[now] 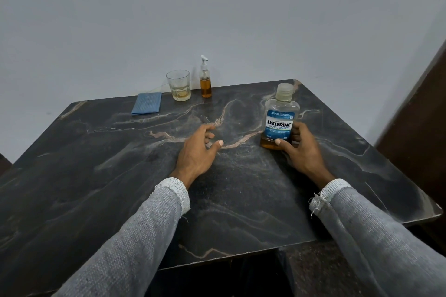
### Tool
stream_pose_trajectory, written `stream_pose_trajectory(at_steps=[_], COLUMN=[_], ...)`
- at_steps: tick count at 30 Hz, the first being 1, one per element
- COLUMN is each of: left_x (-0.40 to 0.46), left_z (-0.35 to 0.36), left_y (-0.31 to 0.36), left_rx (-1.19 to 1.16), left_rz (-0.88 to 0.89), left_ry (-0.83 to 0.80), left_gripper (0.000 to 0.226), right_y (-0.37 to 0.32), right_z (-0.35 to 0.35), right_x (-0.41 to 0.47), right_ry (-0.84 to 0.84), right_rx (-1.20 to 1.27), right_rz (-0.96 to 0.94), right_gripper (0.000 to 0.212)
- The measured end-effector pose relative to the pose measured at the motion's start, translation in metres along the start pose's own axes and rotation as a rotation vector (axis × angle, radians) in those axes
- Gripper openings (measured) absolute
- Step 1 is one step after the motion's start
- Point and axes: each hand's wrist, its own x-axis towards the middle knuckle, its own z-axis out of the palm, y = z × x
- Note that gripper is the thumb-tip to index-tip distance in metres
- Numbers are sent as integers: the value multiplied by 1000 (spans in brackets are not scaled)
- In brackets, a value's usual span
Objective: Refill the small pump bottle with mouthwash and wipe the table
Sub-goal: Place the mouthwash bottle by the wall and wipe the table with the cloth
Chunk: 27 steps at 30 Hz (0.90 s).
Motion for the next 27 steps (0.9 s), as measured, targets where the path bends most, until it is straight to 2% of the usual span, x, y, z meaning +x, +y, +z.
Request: stream_pose_trajectory(at_steps=[11, 19, 27], left_x=[53, 125, 182], left_z=[-10, -23, -33], left_y=[-7, -24, -47], left_rx=[266, 397, 506], left_rz=[2, -47, -102], left_ry=[-76, -162, -331], left_gripper=[54, 61, 74], right_y=[-2, -2, 1], right_z=[28, 56, 87], right_x=[44, 117, 192], right_ry=[-73, -122, -163], right_rx=[37, -49, -113], right_rz=[18, 32, 5], right_gripper=[51, 53, 54])
